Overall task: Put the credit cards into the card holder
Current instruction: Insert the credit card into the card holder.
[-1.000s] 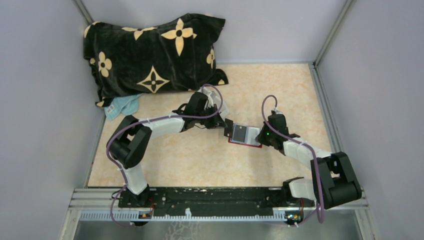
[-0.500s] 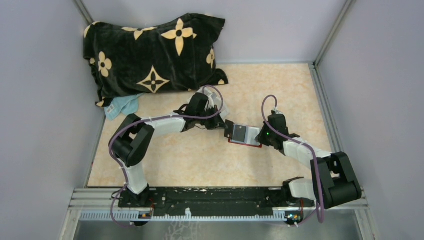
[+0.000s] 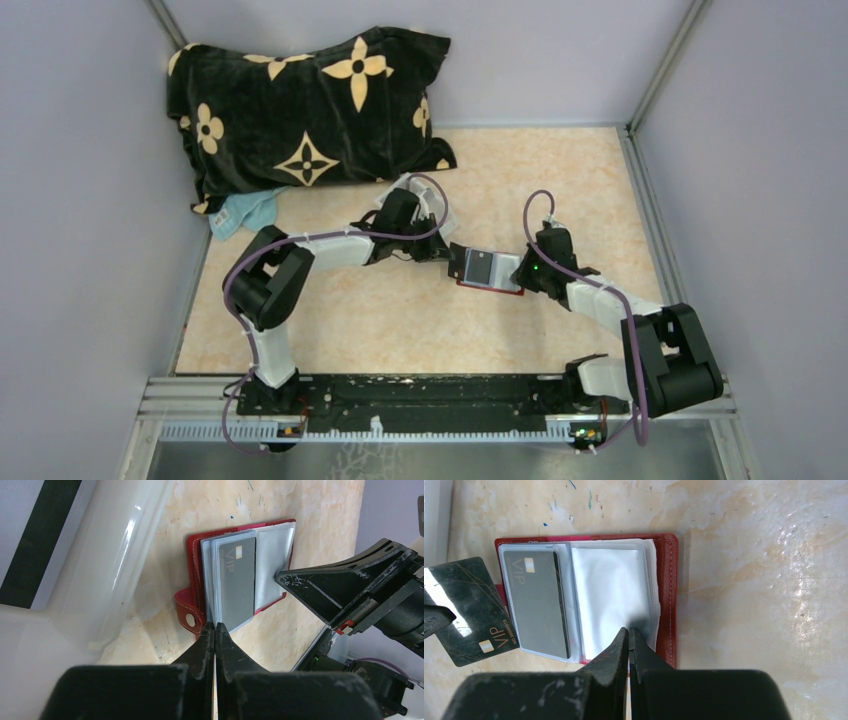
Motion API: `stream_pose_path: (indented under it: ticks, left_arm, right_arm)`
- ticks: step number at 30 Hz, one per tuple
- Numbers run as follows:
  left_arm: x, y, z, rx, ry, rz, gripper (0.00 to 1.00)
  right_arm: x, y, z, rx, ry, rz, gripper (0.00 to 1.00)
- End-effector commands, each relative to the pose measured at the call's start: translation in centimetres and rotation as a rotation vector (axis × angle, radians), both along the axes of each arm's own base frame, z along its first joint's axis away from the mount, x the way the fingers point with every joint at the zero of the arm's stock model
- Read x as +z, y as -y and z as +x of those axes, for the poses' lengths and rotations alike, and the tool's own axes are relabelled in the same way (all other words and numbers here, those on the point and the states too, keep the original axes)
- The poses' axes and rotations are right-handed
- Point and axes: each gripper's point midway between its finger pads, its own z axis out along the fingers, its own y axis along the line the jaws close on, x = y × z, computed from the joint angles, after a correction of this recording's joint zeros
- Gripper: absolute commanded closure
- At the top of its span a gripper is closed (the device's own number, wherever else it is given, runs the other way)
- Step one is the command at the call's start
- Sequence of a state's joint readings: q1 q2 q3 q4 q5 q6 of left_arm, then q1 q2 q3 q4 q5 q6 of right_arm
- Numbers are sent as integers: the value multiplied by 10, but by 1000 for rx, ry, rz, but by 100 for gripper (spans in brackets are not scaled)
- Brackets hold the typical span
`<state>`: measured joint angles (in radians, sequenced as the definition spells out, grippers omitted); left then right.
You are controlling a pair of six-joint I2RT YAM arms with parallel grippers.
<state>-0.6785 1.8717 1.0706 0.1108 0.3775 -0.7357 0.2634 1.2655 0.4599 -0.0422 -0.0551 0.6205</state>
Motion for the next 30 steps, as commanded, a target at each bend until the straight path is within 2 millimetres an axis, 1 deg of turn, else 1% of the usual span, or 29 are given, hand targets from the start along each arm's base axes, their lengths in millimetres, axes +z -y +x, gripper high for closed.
stream_pose_path:
  ticks: [1,9,17,30]
  left_arm:
    - [1,6,4,-15,25,4,100]
    - [3,9,5,-21,25,-4,100]
    - [11,12,7,-26,29,-12,100]
    - [6,13,4,-25,9,-15,100]
  right_arm:
    - [-8,2,-5,11,-32,-12,100]
    - [-9,2,-4,13,-36,-13,100]
    - [-9,1,-3,13,-36,-13,100]
    - [-11,1,-4,14,-39,-12,100]
